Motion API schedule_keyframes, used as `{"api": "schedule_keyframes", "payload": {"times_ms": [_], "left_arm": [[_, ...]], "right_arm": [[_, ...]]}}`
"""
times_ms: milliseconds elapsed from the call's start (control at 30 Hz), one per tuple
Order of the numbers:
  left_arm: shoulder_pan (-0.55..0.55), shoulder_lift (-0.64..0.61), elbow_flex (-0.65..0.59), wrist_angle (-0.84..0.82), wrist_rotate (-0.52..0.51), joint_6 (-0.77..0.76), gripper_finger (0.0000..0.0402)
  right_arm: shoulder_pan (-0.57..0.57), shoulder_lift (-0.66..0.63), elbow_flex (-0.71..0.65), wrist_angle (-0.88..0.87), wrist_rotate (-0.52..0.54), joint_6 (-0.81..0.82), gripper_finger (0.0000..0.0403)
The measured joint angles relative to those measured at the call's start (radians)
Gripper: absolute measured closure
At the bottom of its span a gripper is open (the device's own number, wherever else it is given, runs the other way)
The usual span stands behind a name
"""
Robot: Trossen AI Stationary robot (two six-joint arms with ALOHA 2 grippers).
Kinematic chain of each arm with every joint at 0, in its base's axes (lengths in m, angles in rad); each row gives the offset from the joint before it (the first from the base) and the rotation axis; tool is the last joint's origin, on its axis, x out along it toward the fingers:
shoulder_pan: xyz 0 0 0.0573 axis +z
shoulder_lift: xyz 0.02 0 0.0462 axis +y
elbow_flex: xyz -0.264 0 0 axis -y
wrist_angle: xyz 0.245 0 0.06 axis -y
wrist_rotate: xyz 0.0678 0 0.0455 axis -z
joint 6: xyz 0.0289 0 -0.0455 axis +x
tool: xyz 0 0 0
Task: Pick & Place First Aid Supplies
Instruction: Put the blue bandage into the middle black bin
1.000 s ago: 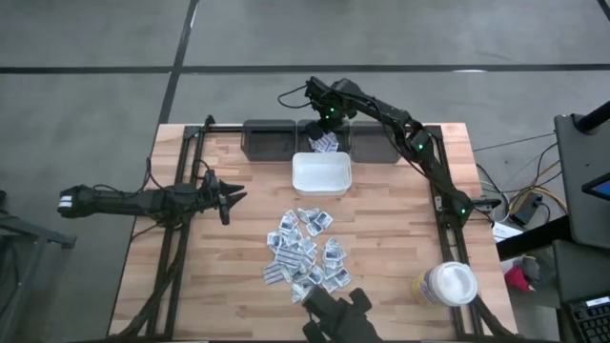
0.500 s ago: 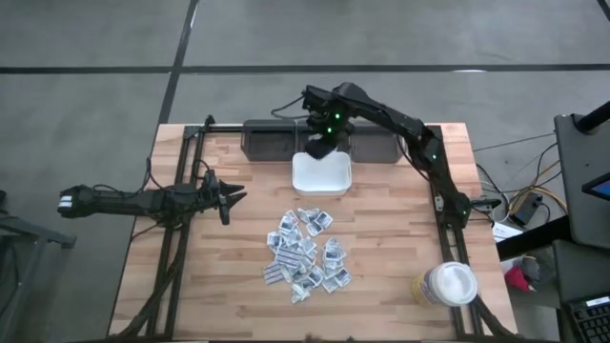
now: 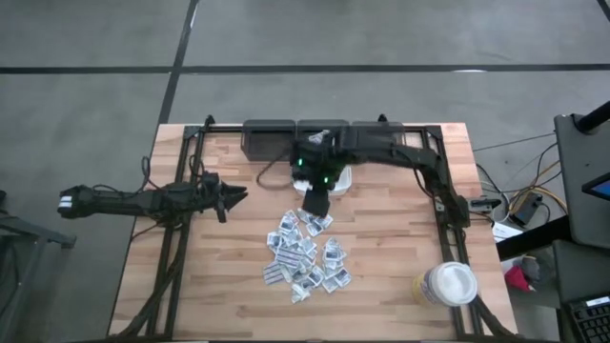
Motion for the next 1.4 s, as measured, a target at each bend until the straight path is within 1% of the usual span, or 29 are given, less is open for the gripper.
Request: {"api": "schedule_keyframes", "payload": {"times_ms": [133, 200, 267, 333, 400, 433, 600, 767, 900, 1067, 1167, 1267, 1400], "left_arm": [[0.0, 0.001, 0.019, 0.001, 0.11, 0.0, 0.0278], [0.0, 0.001, 0.03, 0.0, 0.159, 0.001, 0.0278], [0.0, 0.001, 0.044, 0.0, 0.203, 0.004, 0.0278], [-0.003, 0.001, 0.062, -0.009, 0.237, 0.009, 0.0278], [-0.01, 0.001, 0.081, -0.023, 0.253, 0.018, 0.0278], [-0.017, 0.001, 0.09, -0.029, 0.254, 0.025, 0.0278], [-0.057, 0.008, 0.163, -0.121, 0.254, 0.064, 0.0279], [-0.104, 0.05, 0.24, -0.223, 0.235, 0.078, 0.028], [-0.148, 0.116, 0.291, -0.26, 0.192, 0.079, 0.028], [-0.206, 0.241, 0.358, -0.26, 0.121, 0.082, 0.028], [-0.236, 0.339, 0.412, -0.261, 0.076, 0.085, 0.028], [-0.26, 0.451, 0.479, -0.258, 0.053, 0.083, 0.028], [-0.286, 0.621, 0.594, -0.289, 0.025, 0.081, 0.028]], "right_arm": [[0.079, 0.001, 0.0, 0.017, 0.014, 0.076, 0.0306], [0.123, 0.001, -0.007, 0.041, 0.045, 0.108, 0.031], [0.167, 0.001, -0.018, 0.062, 0.099, 0.14, 0.0313], [0.205, 0.003, -0.023, 0.063, 0.188, 0.179, 0.0318], [0.232, 0.002, -0.03, 0.063, 0.273, 0.216, 0.0323], [0.242, -0.003, -0.035, 0.063, 0.292, 0.226, 0.0326], [0.271, -0.019, -0.077, 0.062, 0.298, 0.228, 0.0342], [0.268, -0.07, -0.168, 0.065, 0.297, 0.207, 0.0359], [0.264, -0.159, -0.303, 0.131, 0.31, 0.199, 0.0371], [0.263, -0.341, -0.543, 0.314, 0.315, 0.2, 0.0381], [0.264, -0.46, -0.691, 0.413, 0.313, 0.203, 0.0385], [0.264, -0.582, -0.829, 0.494, 0.311, 0.204, 0.0385], [0.264, -0.746, -0.996, 0.584, 0.311, 0.204, 0.0385]]}}
